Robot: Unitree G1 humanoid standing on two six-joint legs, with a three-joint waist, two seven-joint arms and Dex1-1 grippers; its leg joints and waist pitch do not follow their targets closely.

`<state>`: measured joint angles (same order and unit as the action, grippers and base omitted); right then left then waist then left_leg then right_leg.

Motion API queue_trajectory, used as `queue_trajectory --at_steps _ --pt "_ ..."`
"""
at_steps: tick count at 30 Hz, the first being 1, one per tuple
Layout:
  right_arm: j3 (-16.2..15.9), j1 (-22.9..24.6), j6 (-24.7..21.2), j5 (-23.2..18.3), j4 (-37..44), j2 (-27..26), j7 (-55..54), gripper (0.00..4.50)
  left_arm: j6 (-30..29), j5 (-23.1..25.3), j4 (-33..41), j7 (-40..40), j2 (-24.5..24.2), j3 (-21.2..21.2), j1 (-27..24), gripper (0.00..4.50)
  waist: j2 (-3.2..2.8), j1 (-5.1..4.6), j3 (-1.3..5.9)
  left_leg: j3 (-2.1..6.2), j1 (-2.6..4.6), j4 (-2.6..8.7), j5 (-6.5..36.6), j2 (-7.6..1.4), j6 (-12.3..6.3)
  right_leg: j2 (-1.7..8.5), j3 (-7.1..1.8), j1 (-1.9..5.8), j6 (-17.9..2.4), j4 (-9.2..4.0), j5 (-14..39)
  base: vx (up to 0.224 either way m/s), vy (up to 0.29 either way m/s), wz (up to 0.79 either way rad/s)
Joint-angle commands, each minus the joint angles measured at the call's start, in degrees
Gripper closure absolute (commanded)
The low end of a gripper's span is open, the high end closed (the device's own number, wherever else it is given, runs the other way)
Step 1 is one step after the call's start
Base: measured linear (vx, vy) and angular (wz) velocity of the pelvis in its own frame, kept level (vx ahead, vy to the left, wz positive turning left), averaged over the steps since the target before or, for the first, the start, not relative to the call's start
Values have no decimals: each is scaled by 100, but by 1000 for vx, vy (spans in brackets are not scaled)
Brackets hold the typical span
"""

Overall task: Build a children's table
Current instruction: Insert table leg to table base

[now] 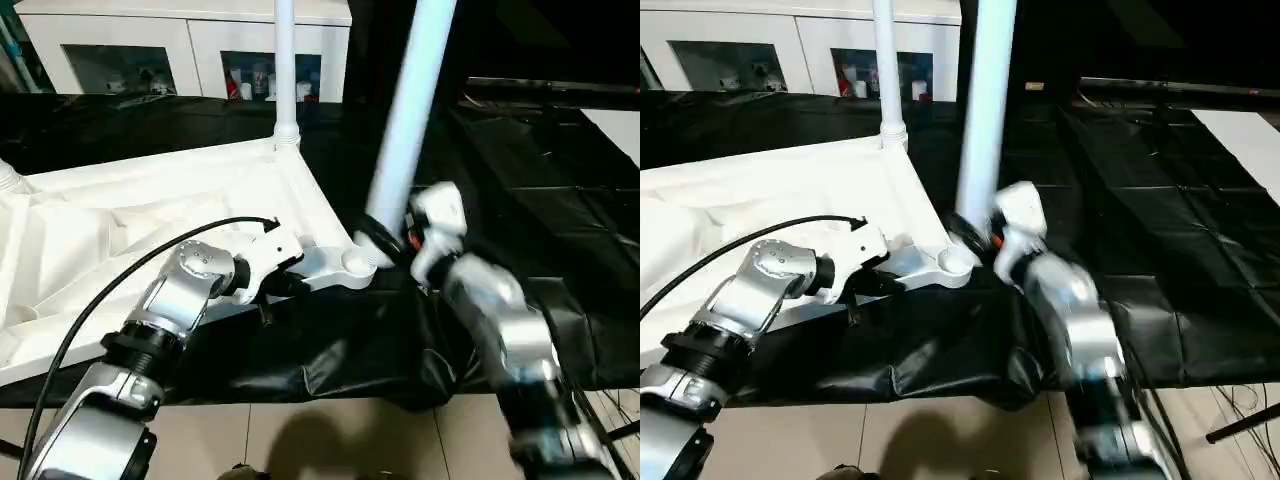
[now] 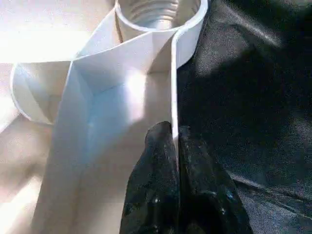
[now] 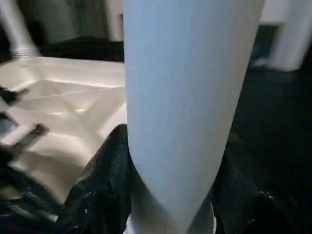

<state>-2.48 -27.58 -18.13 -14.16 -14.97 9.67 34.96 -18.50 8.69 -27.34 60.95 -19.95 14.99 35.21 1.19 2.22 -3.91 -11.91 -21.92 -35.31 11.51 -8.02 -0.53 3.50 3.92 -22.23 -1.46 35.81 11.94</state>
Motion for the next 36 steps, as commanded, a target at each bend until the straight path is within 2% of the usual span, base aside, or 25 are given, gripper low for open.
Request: queue_trajectory --at_steps 1,3,4,5,6,8,10,12,17,22,25,29,31,32,33,36 --pt "17 -100 -240 -94 -199 159 303 264 -24 -138 87 12 10 24 -144 450 45 46 419 297 134 433 332 -619 -349 697 -392 247 -1561 -350 170 0 0 0" --pt "-18 -170 -339 -81 -300 217 419 264 -2 -154 89 7 16 14 -136 450 78 50 425 292 120 421 244 -613 -398 707 -392 261 -1576 -333 47 0 0 0" --pt "-53 -278 -562 -111 -454 296 580 264 87 -187 118 4 22 0 -144 450 86 50 427 290 114 414 243 -606 -417 712 -392 266 -1580 -333 39 0 0 0" --pt "-111 -341 -636 -51 -575 370 659 264 142 -207 135 3 27 -7 -154 450 109 35 413 294 107 421 295 -601 -444 706 -388 272 -1570 -356 170 0 0 0" --pt "-175 -412 -709 21 -739 464 766 264 174 -206 157 -6 19 0 -171 450 123 35 406 284 110 410 362 -591 -414 708 -385 265 -1551 -382 383 0 0 0" --pt "-188 -439 -756 -6 -789 499 797 264 170 -204 170 -10 8 13 -180 450 104 54 392 288 107 413 409 -602 -360 714 -396 257 -1477 -397 586 0 0 0" --pt "-149 -514 -741 -11 -954 543 755 264 158 -213 250 23 -18 42 -233 450 143 52 407 286 117 418 370 -607 -339 701 -389 250 -1447 -381 570 0 0 0" --pt "-69 -591 -676 -65 -1119 500 784 264 137 -233 387 120 -70 78 -303 450 111 52 410 288 132 418 358 -616 -314 702 -389 234 -1466 -375 530 0 0 0" --pt "22 -704 -677 -152 -1403 408 902 264 175 -222 416 182 -115 114 -316 450 122 63 417 277 128 407 304 -605 -349 706 -392 241 -1516 -366 408 0 0 0" --pt "135 -802 -628 -284 -1715 355 966 264 207 -218 391 85 -105 75 -306 450 138 80 412 280 133 413 375 -608 -288 710 -388 242 -1496 -375 557 0 0 0" --pt "151 -775 -540 -319 -1834 328 1046 264 203 -219 403 -50 -82 37 -309 450 162 83 417 277 127 410 323 -608 -318 707 -381 240 -1489 -364 506 0 0 0" --pt "199 -652 -375 -332 -1939 271 1114 264 219 -223 375 -169 -58 -24 -303 450 158 95 405 278 125 412 423 -606 -289 717 -384 237 -1459 -391 679 0 0 0" --pt "251 -504 -225 -376 -1997 203 1120 264 237 -234 347 -223 -63 -64 -297 450 133 106 407 284 125 413 457 -605 -271 720 -386 238 -1445 -394 726 0 0 0" --pt "261 -452 -167 -383 -2012 181 1114 264 251 -232 334 -256 -64 -81 -295 450 143 105 411 285 126 417 457 -612 -268 723 -387 240 -1436 -394 705 0 0 0" --pt "281 -369 -52 -389 -2049 141 1105 264 278 -244 315 -291 -62 -109 -292 450 119 113 416 289 125 415 421 -610 -273 720 -385 239 -1449 -381 629 0 0 0" --pt "301 -226 196 -359 -2135 57 1056 264 304 -264 280 -317 -80 -149 -280 450 112 113 412 288 130 423 472 -613 -276 714 -384 231 -1493 -383 572 0 0 0"
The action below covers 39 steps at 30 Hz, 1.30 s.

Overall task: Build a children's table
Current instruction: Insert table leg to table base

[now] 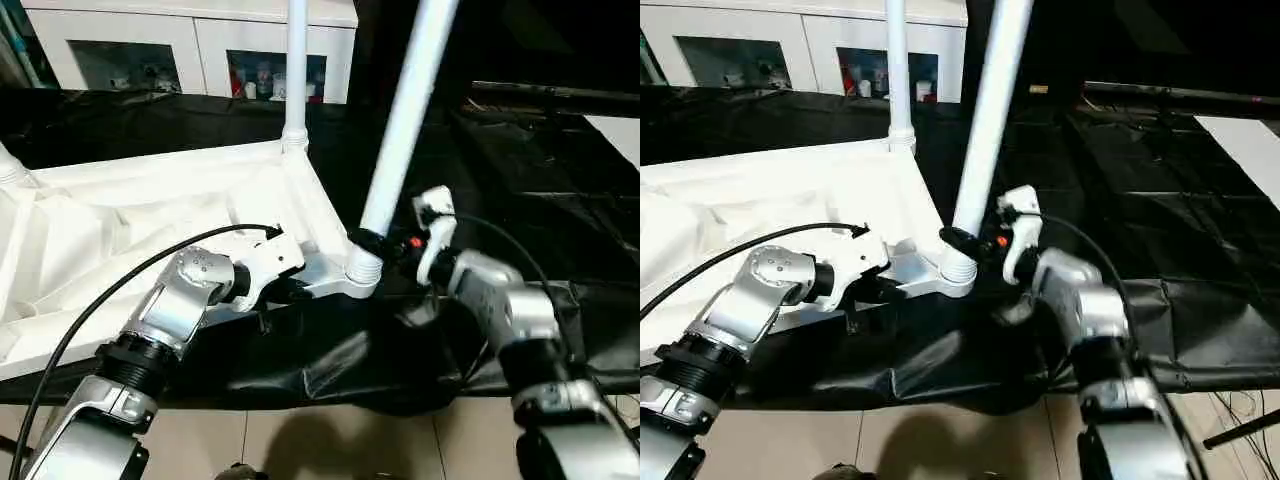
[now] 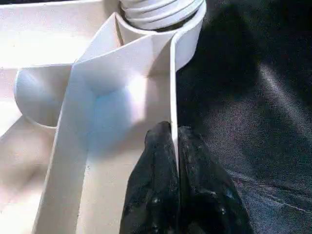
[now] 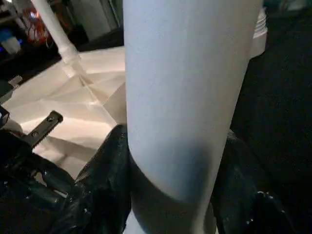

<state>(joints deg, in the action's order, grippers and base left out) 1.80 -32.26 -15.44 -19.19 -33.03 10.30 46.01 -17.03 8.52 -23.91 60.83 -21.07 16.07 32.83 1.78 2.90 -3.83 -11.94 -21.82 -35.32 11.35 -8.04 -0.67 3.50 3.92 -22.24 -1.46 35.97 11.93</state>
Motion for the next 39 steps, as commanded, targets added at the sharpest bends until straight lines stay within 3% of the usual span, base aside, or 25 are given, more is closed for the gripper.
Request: queue_trajectory --at_steps 1,4,9,14,17,19,21,22,24,25,29,32,34,39 --pt "-182 353 142 235 -367 -40 -82 264 157 -242 -65 -307 13 -262 -37 450 36 52 401 291 120 427 557 -610 -228 723 -386 231 -1491 -412 632 0 0 0" --pt "-219 555 589 365 -446 -150 -178 264 152 -247 -51 -331 -9 -280 -37 450 12 54 389 309 126 440 711 -620 -142 735 -394 231 -1475 -432 793 0 0 0" --pt "-195 824 866 363 -329 -319 -230 264 134 -249 23 -311 -55 -282 -80 450 -6 42 364 328 145 483 1011 -630 -15 733 -408 229 -1436 -472 1145 0 0 0" --pt "-344 999 883 424 -122 -313 -127 264 115 -244 98 -261 -101 -261 -123 450 13 43 372 321 143 482 924 -621 -82 730 -411 234 -1437 -464 1013 0 0 0" --pt "-501 1027 928 478 -46 -260 49 264 94 -249 154 -255 -122 -244 -160 450 76 41 366 318 133 482 905 -618 -120 725 -406 235 -1388 -472 1162 0 0 0" --pt "-613 1031 879 524 4 -217 154 264 81 -253 196 -236 -145 -233 -191 450 47 44 360 319 138 483 915 -617 -125 728 -409 224 -1355 -487 1254 0 0 0" --pt "-820 1026 757 642 60 -128 347 264 86 -248 230 -202 -188 -202 -230 450 119 27 358 323 127 489 914 -615 -140 722 -402 229 -1302 -483 1371 0 0 0" --pt "-824 1026 755 645 61 -126 351 264 87 -248 230 -202 -189 -201 -230 450 99 30 354 326 126 489 919 -613 -142 728 -403 225 -1287 -489 1411 0 0 0" --pt "-1092 976 587 815 81 0 593 264 121 -238 234 -172 -230 -156 -248 450 169 7 342 330 113 508 989 -605 -146 722 -402 223 -1182 -528 1642 0 0 0" --pt "-1103 973 583 823 80 5 603 264 121 -238 235 -171 -231 -155 -248 450 160 6 339 345 117 515 1053 -608 -119 722 -396 223 -1154 -528 1751 0 0 0" --pt "-1530 864 369 1092 34 250 997 264 141 -252 266 -85 -285 -108 -242 450 216 7 343 345 179 519 1289 -615 -9 717 -410 173 -1034 -577 2142 0 0 0" --pt "-1553 789 389 1147 -79 279 1026 264 217 -241 233 -21 -315 -64 -225 450 195 19 355 341 185 530 1253 -619 7 708 -419 162 -1063 -568 1938 0 0 0" --pt "-1507 621 419 1177 -289 291 1050 264 353 -260 203 124 -355 -6 -199 450 213 13 372 343 174 535 1221 -617 11 707 -417 179 -1112 -546 1744 0 0 0" --pt "-1403 175 426 1166 -691 360 1222 265 554 -291 116 360 -394 89 -91 450 211 -31 376 343 179 523 1300 -621 33 705 -416 185 -1206 -554 1752 0 0 0"
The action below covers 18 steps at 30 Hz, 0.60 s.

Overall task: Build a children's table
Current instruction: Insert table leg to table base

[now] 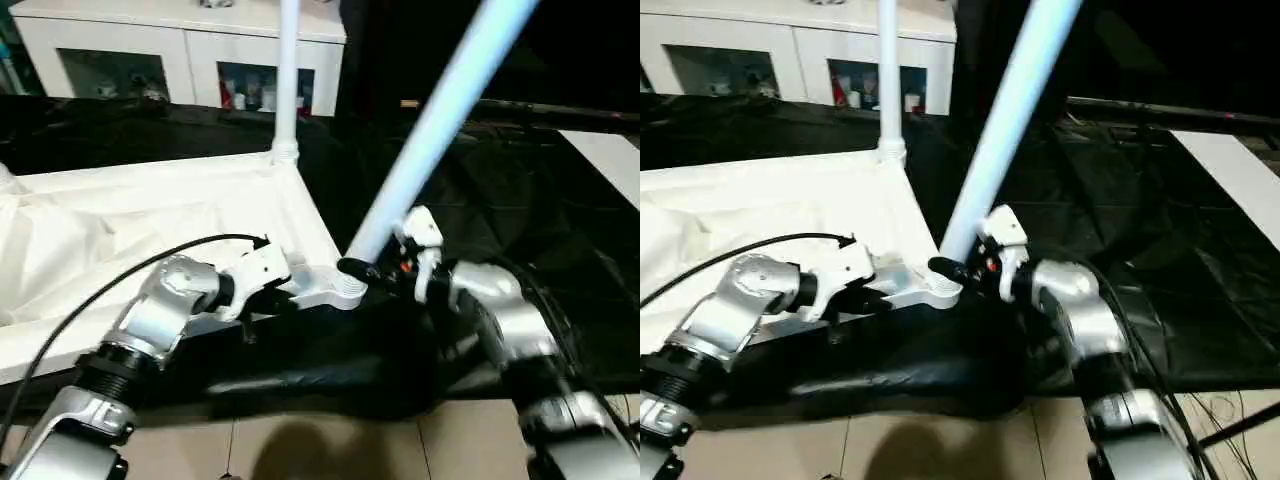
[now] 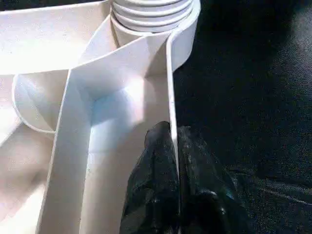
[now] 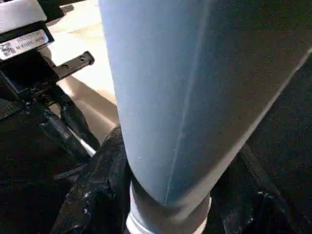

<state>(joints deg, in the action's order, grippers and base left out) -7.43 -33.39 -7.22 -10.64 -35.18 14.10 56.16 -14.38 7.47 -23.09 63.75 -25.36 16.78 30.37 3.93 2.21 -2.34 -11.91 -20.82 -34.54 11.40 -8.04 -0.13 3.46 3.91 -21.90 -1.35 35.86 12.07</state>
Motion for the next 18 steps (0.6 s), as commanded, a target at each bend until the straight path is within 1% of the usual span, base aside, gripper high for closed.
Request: queue_trajectory --at_steps 1,2,3,4,5,6,7,9,11,12,13,15,18 --pt "-482 244 -428 294 -517 -6 279 265 311 -169 -1 62 39 31 178 450 -4 35 224 341 79 447 1297 -621 -19 704 -415 148 -1216 -542 1727 0 0 0" --pt "-553 127 -505 303 -631 67 500 265 353 -146 -89 83 50 62 246 450 -20 37 229 339 86 447 1295 -622 -15 703 -414 148 -1232 -536 1677 0 0 0" --pt "-557 120 -509 304 -638 71 513 265 355 -145 -94 85 51 64 250 450 -14 37 238 335 93 441 1293 -620 -21 699 -411 150 -1262 -534 1627 0 0 0" --pt "-629 69 -528 343 -697 127 671 265 367 -142 -132 107 62 81 288 450 -46 48 239 332 100 439 1271 -620 -17 698 -413 147 -1287 -527 1556 0 0 0" --pt "-672 43 -524 372 -732 156 761 265 376 -142 -152 121 65 92 307 450 -36 44 242 329 91 441 1258 -624 -16 692 -410 154 -1324 -518 1447 0 0 0" --pt "-776 -15 -473 465 -845 224 972 265 436 -115 -191 195 48 154 350 450 -56 51 244 336 86 443 1245 -628 -10 694 -410 163 -1344 -505 1383 0 0 0" --pt "-829 -33 -434 513 -886 251 1059 265 454 -110 -196 238 36 176 361 450 -57 66 249 325 97 441 1237 -638 -16 695 -411 159 -1402 -496 1226 0 0 0" --pt "-928 -72 -309 626 -980 293 1240 265 487 -98 -204 315 13 205 379 450 -55 98 245 323 97 447 1218 -642 -24 700 -408 166 -1428 -489 1154 0 0 0" --pt "-1030 -92 -180 724 -1050 324 1398 265 539 -91 -237 406 -10 231 414 450 -57 119 244 326 103 451 1261 -650 7 707 -410 169 -1414 -493 1200 0 0 0" --pt "-1030 -92 -180 724 -1050 324 1398 265 539 -91 -237 406 -10 231 414 450 -59 122 244 326 111 454 1285 -651 19 706 -407 161 -1420 -494 1214 0 0 0" --pt "-1142 -64 -22 809 -1076 372 1575 265 641 -67 -291 567 -45 307 462 450 -65 117 236 332 113 466 1365 -654 56 699 -409 158 -1422 -500 1272 0 0 0" --pt "-1175 -44 35 836 -1071 395 1625 265 670 -55 -303 622 -55 340 474 450 -62 131 229 333 140 468 1555 -659 123 712 -417 138 -1371 -532 1503 0 0 0" --pt "-1176 -14 130 832 -1078 413 1680 265 758 -59 -359 744 -63 404 500 450 -67 135 231 340 152 482 1635 -665 182 702 -418 126 -1356 -531 1543 0 0 0"
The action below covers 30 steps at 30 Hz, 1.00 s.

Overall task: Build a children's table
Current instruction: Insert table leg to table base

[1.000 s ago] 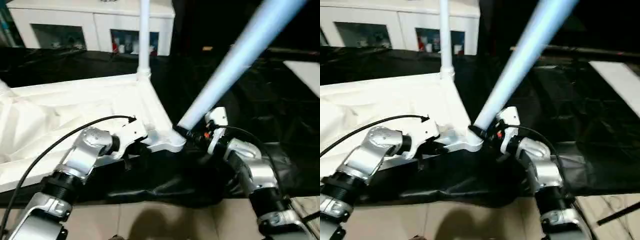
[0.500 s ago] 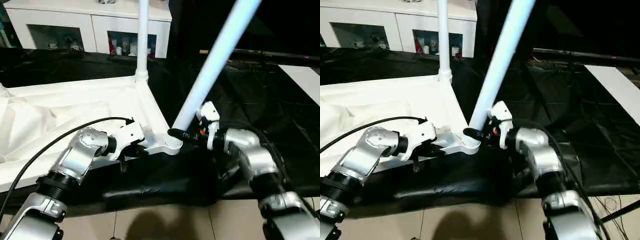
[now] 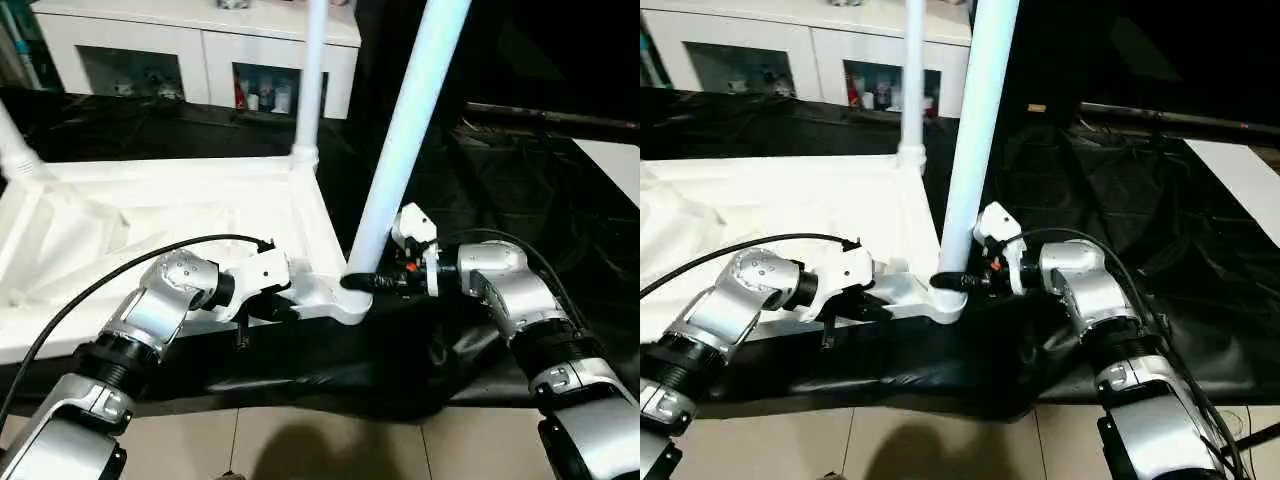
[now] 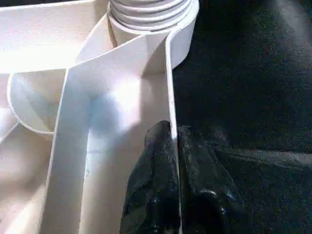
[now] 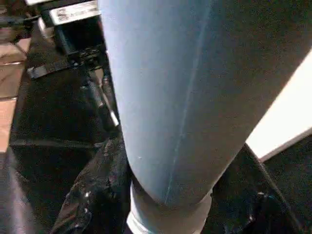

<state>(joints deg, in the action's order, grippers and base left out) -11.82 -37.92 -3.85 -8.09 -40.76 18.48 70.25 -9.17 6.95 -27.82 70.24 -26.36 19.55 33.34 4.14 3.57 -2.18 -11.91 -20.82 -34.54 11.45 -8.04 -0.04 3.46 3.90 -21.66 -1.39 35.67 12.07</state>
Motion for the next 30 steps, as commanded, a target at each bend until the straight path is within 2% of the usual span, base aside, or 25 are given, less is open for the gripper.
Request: queue_trajectory --at_steps 1,4,8,9,10,11,12,14,15,16,18,20,21,23,25,26,27,29,30 --pt "-753 540 -159 499 -441 3 388 265 333 -31 45 198 42 187 233 450 -106 -1 213 342 158 485 1657 -670 195 707 -419 96 -1356 -511 1544 0 0 0" --pt "-783 666 -124 474 -335 33 523 265 445 -61 -44 365 36 232 289 450 -98 4 198 343 172 502 1808 -676 225 708 -420 88 -1336 -533 1639 0 0 0" --pt "-799 751 -62 498 -300 39 610 265 532 -88 -86 572 0 263 330 450 -73 0 171 390 210 536 2198 -683 317 746 -417 84 -1173 -603 2319 0 0 0" --pt "-817 798 -28 503 -298 23 639 265 584 -101 -93 703 -45 287 337 450 -118 15 178 397 224 545 2214 -689 352 751 -424 75 -1169 -600 2299 0 0 0" --pt "-835 830 -4 503 -306 5 658 265 640 -88 -121 768 -82 306 352 450 -94 8 189 392 211 559 2167 -692 357 735 -423 85 -1182 -590 2135 0 0 0" --pt "-842 846 21 507 -324 -9 677 265 690 -77 -156 808 -103 316 367 450 -94 10 191 388 206 559 2132 -690 351 739 -426 88 -1201 -583 2049 0 0 0" --pt "-847 860 37 514 -336 -22 679 265 697 -76 -166 826 -118 314 373 450 -120 28 197 387 199 565 2051 -690 348 739 -425 97 -1238 -565 1879 0 0 0" --pt "-844 864 57 526 -357 -35 681 265 699 -75 -186 820 -126 315 387 450 -115 23 197 384 199 579 2063 -700 379 729 -419 101 -1309 -544 1697 0 0 0" --pt "-839 861 65 534 -381 -58 672 265 674 -91 -181 819 -132 305 385 450 -126 21 195 386 207 583 2148 -696 415 724 -414 98 -1326 -539 1716 0 0 0" --pt "-838 861 65 535 -382 -59 672 265 673 -92 -182 819 -133 305 386 450 -112 13 197 386 205 584 2180 -697 427 728 -416 100 -1328 -542 1733 0 0 0" --pt "-817 850 74 562 -427 -106 626 265 681 -101 -220 834 -142 290 385 450 -148 20 191 396 218 577 2297 -692 459 744 -426 87 -1317 -563 1877 0 0 0" --pt "-799 846 77 581 -445 -124 607 265 703 -98 -247 850 -145 287 387 450 -126 17 192 399 209 580 2287 -693 447 745 -429 96 -1304 -573 1918 0 0 0" --pt "-725 821 65 572 -499 -171 487 265 716 -88 -283 847 -148 283 387 450 -160 21 194 403 205 583 2256 -696 447 748 -433 100 -1308 -565 1878 0 0 0" --pt "-505 757 35 509 -623 -299 105 265 690 -60 -364 731 -117 259 405 450 -151 -3 180 404 215 594 2349 -694 476 732 -431 73 -1303 -576 1943 0 0 0" --pt "-315 687 -15 461 -737 -400 -281 265 607 -56 -414 626 -75 226 431 450 -154 -32 150 448 230 593 2694 -683 524 759 -430 51 -1154 -634 2587 0 0 0" --pt "-161 630 -28 427 -839 -479 -607 265 539 -69 -448 550 -31 187 452 450 -156 -49 142 469 223 596 2786 -685 545 762 -432 45 -1106 -638 2754 0 0 0" --pt "-161 630 -28 427 -839 -479 -607 265 539 -69 -448 550 -31 187 452 450 -155 -66 134 488 221 606 2895 -679 569 758 -420 37 -1043 -651 2950 0 0 0" --pt "1 574 -104 369 -935 -568 -954 265 412 -80 -453 488 0 152 458 450 -160 -116 110 570 223 620 3244 -682 635 794 -389 19 -784 -717 3604 -56 5 -15" --pt "109 524 -129 373 -1028 -650 -1346 265 287 -16 -488 347 19 144 490 450 -165 -137 89 607 249 623 3478 -673 664 789 -351 -5 -637 -768 3934 -60 8 -16"
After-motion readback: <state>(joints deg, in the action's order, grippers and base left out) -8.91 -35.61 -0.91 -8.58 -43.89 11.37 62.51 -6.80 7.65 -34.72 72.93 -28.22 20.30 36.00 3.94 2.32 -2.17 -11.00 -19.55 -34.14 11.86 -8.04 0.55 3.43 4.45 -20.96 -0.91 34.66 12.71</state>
